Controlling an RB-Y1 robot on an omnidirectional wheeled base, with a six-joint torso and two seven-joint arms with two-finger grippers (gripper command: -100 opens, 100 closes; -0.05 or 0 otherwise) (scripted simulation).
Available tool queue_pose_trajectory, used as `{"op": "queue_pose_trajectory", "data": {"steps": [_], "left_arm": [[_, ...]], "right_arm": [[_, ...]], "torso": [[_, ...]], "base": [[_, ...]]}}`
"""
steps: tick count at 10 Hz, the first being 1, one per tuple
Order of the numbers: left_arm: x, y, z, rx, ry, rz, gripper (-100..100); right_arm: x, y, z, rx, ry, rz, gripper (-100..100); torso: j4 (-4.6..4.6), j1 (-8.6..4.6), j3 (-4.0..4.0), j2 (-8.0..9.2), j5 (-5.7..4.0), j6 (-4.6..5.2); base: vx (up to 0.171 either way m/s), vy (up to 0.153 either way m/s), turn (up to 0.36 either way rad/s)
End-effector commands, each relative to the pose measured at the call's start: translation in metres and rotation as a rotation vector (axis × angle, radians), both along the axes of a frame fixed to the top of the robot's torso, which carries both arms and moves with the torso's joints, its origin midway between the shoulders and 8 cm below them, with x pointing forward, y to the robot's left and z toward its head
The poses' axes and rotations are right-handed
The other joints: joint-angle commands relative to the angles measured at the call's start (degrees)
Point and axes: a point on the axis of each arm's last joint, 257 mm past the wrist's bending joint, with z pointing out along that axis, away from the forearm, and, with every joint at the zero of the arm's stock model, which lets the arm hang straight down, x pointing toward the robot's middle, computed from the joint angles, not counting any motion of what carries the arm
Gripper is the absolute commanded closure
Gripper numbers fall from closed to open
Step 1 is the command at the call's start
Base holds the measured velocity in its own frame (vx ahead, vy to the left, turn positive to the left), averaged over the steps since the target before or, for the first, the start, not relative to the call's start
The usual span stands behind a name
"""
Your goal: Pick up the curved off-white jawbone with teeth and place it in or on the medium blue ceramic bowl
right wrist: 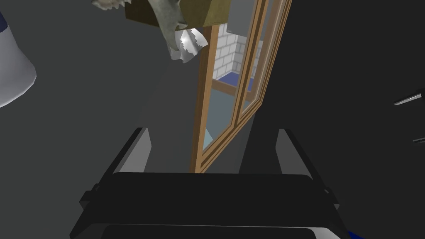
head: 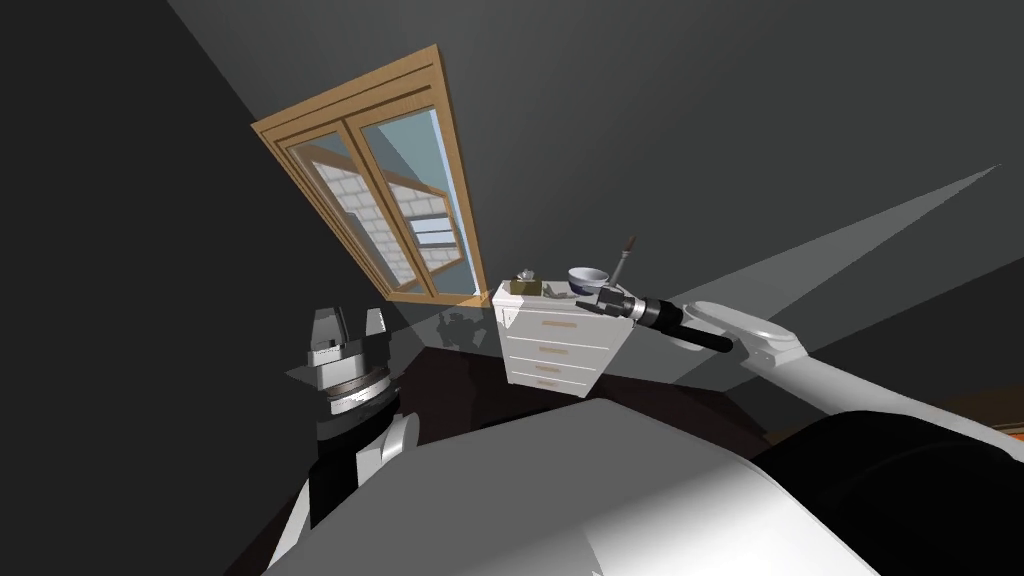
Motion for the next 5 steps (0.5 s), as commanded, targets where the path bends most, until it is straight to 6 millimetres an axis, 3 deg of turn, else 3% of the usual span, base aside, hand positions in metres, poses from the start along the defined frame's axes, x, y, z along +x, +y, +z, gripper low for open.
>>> {"op": "queue_pose_trajectory", "data": {"steps": [1, 5], "left_arm": [[0.0, 0.0, 0.0, 0.0, 0.0, 0.0, 0], [0.0, 0.0, 0.0, 0.0, 0.0, 0.0, 0]], "right_arm": [[0.0027, -0.0103, -0.0033, -0.063, 0.01, -0.001, -100], [0.0068, -0.0168, -0.0028, -0.18, 0.029, 0.025, -100]], "torso": [[0.0, 0.0, 0.0, 0.0, 0.0, 0.0], [-0.02, 0.13, -0.05, -0.08, 0.03, 0.0]], "base": [[0.05, 0.048, -0.101], [0.051, 0.07, -0.064]]}}
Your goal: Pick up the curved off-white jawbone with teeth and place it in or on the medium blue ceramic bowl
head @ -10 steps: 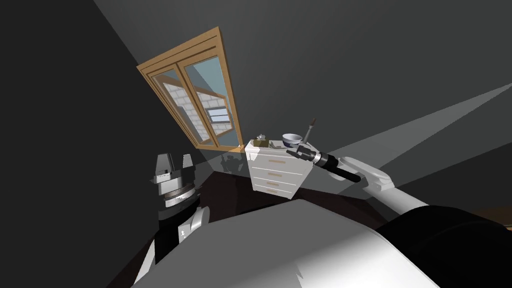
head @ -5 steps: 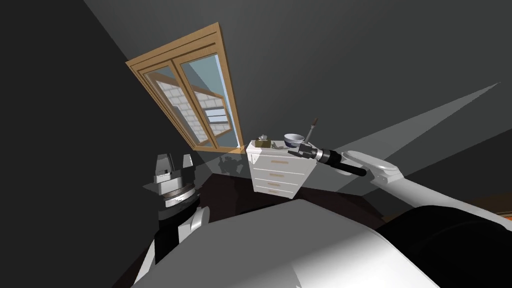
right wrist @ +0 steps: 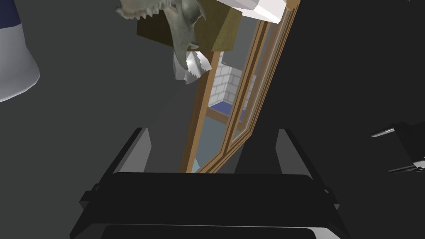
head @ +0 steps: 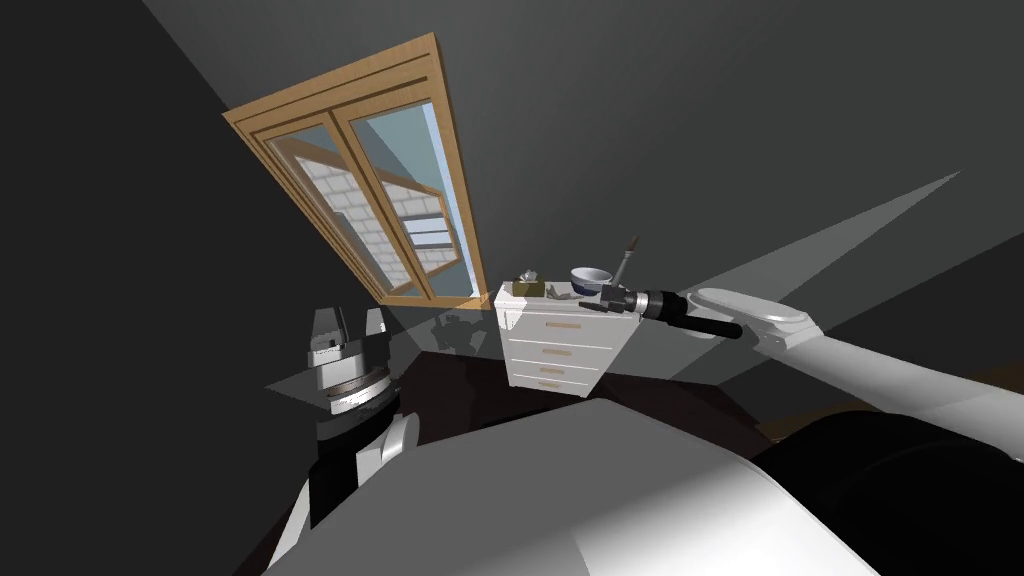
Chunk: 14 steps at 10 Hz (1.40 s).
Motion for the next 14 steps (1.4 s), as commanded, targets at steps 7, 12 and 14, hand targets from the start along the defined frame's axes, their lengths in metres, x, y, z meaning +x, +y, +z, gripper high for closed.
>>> {"op": "queue_pose_trajectory", "data": {"steps": [7, 12, 14], "left_arm": [[0.0, 0.0, 0.0, 0.0, 0.0, 0.0, 0], [0.0, 0.0, 0.0, 0.0, 0.0, 0.0, 0], [0.0, 0.0, 0.0, 0.0, 0.0, 0.0, 0]], "right_arm": [[0.008, -0.02, -0.002, -0.243, 0.053, 0.047, -100], [0.012, -0.031, -0.004, -0.381, 0.092, 0.08, -100], [0.014, -0.036, -0.005, -0.435, 0.112, 0.092, -100]], "torso": [[-0.01, 0.0, -0.05, -0.09, -0.02, 0.04], [-0.04, 0.07, -0.09, -0.17, 0.0, 0.02], [-0.02, -0.06, -0.03, -0.05, -0.03, -0.01]], "base": [[0.06, 0.061, -0.073], [0.064, 0.052, -0.059], [0.046, 0.04, -0.038]]}}
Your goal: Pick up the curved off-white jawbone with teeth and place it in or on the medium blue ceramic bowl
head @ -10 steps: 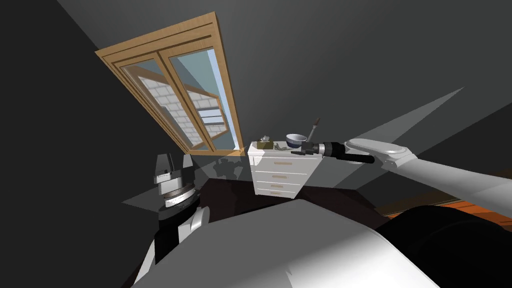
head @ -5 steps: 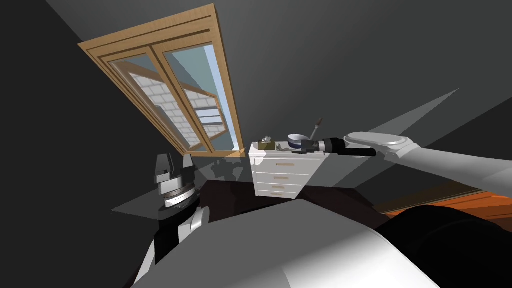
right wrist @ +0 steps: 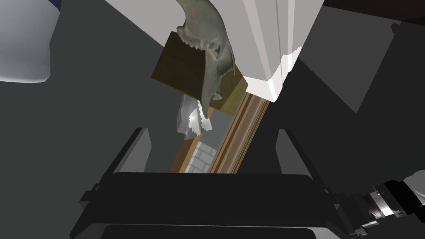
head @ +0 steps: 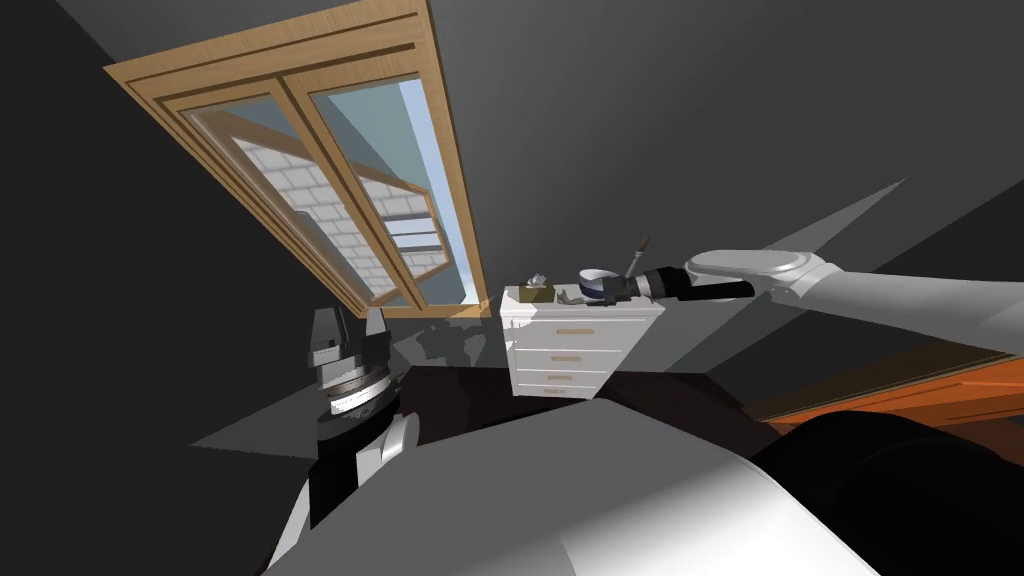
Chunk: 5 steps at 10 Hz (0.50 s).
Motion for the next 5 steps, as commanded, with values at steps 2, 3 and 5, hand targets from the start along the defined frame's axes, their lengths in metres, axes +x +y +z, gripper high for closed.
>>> {"op": "queue_pose_trajectory", "data": {"steps": [2, 3, 5], "left_arm": [[0.0, 0.0, 0.0, 0.0, 0.0, 0.0, 0], [0.0, 0.0, 0.0, 0.0, 0.0, 0.0, 0], [0.0, 0.0, 0.0, 0.0, 0.0, 0.0, 0]], "right_arm": [[0.002, 0.0004, 0.0007, -0.054, 0.014, 0.02, -100], [0.0025, -0.0053, -0.0023, -0.09, 0.034, 0.024, -100], [0.0034, -0.0092, -0.0045, -0.141, 0.058, 0.036, -100]], "torso": [[-0.01, 0.01, -0.01, 0.0, 0.01, -0.03], [0.01, -0.07, 0.04, 0.08, -0.01, -0.03], [-0.02, 0.02, -0.02, -0.02, 0.01, -0.03]], "base": [[0.044, 0.039, -0.03], [0.073, 0.048, -0.063], [0.074, 0.061, -0.076]]}}
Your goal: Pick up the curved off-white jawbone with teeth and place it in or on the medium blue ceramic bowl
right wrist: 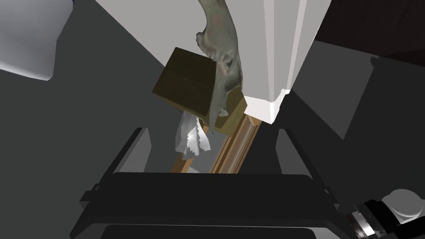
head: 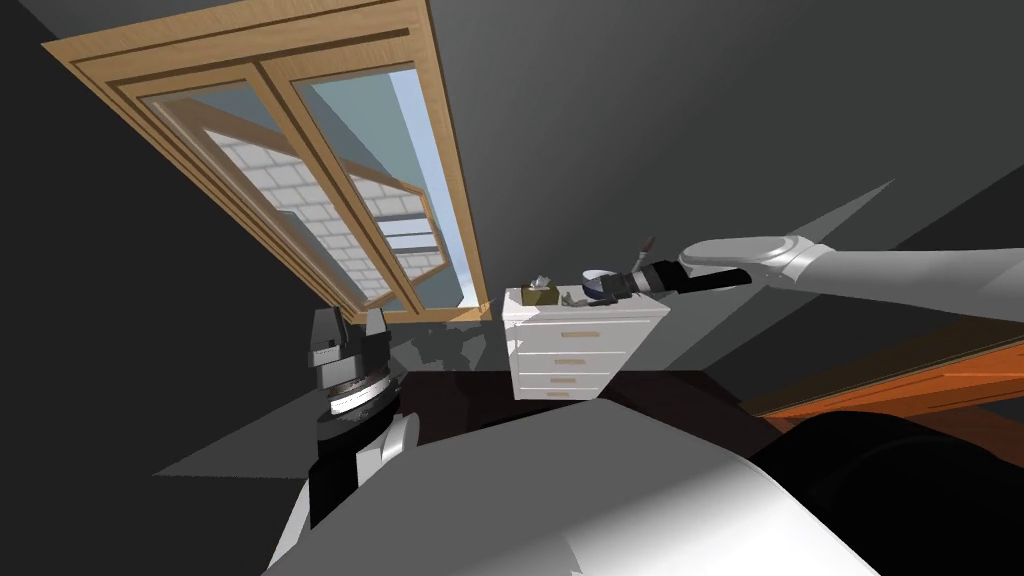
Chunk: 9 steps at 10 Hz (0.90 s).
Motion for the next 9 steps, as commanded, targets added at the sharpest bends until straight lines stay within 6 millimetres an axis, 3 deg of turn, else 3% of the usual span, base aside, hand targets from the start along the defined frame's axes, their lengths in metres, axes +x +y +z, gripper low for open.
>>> {"op": "queue_pose_trajectory", "data": {"steps": [1, 9], "left_arm": [[0.0, 0.0, 0.0, 0.0, 0.0, 0.0, 0], [0.0, 0.0, 0.0, 0.0, 0.0, 0.0, 0]], "right_arm": [[0.002, 0.0, 0.001, -0.042, 0.015, 0.015, -100], [-0.001, -0.011, -0.016, -0.227, 0.143, 0.065, -100]], "torso": [[0.0, 0.0, 0.0, 0.0, 0.0, 0.0], [0.0, -0.03, 0.01, 0.04, -0.01, -0.03]], "base": [[0.072, 0.048, -0.046], [0.055, 0.041, -0.048]]}}
